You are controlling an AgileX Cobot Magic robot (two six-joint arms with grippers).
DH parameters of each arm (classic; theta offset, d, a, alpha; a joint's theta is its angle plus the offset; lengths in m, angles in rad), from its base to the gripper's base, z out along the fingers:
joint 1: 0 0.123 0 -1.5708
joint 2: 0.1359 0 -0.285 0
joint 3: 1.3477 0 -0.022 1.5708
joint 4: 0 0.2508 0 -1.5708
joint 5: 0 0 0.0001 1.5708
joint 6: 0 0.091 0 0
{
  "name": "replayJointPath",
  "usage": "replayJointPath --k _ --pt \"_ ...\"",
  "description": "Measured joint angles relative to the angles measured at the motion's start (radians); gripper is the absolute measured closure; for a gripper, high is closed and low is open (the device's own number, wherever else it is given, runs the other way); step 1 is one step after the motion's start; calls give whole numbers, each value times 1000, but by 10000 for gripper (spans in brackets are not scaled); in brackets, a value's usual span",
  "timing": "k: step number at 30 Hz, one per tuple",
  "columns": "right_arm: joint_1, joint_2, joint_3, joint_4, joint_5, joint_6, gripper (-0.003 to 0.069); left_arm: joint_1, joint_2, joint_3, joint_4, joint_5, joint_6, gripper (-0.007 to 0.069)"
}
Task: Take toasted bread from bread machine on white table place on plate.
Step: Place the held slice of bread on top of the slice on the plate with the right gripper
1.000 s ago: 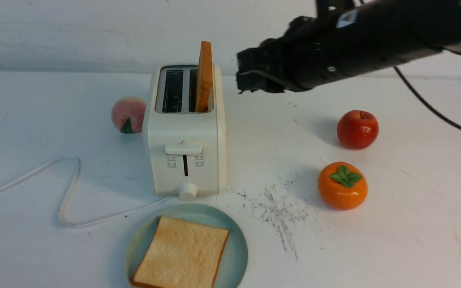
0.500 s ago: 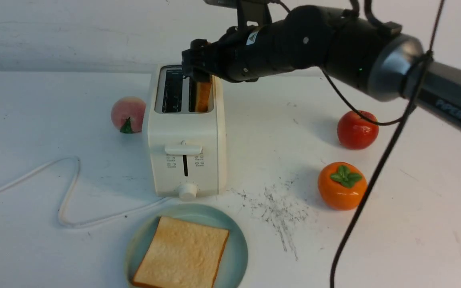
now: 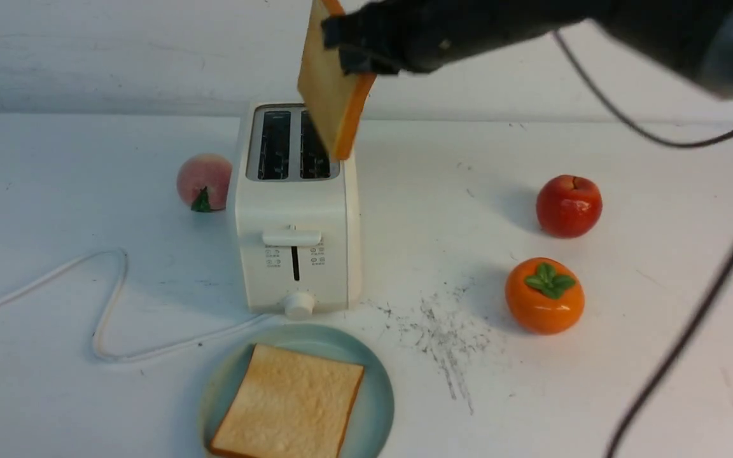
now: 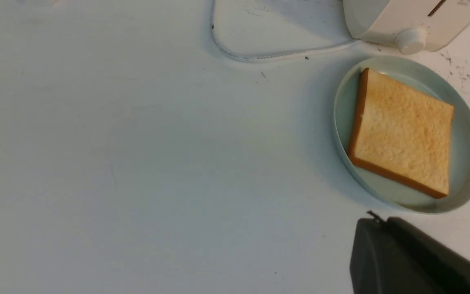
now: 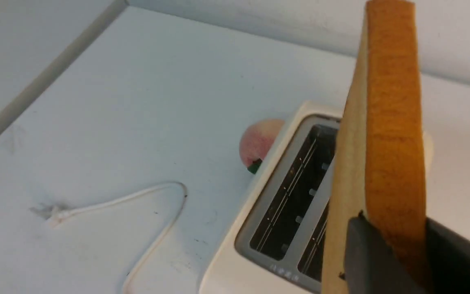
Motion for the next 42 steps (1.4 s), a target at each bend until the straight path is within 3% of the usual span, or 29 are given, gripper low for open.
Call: replayJointPath --k 7,9,12,18,24,35,38,42 --pt "-4 -203 -9 57 381 -98 548 0 0 0 14 -38 0 638" --pt "-5 -207 -1 132 512 -144 548 0 0 0 22 -40 0 638" --pt "-4 -191 72 277 554 -256 548 0 0 0 33 -41 0 638" --pt "-4 -110 311 535 550 -479 548 0 0 0 42 -45 0 638" --pt "-4 5 420 630 454 -652 548 0 0 0 43 -45 0 638" --pt "-5 167 424 660 293 -677 545 0 0 35 44 -45 3 638" --pt "-5 182 424 664 288 -677 527 0 0 56 37 -45 3 638" --pt "-5 194 424 654 287 -670 442 0 0 71 34 -45 3 638"
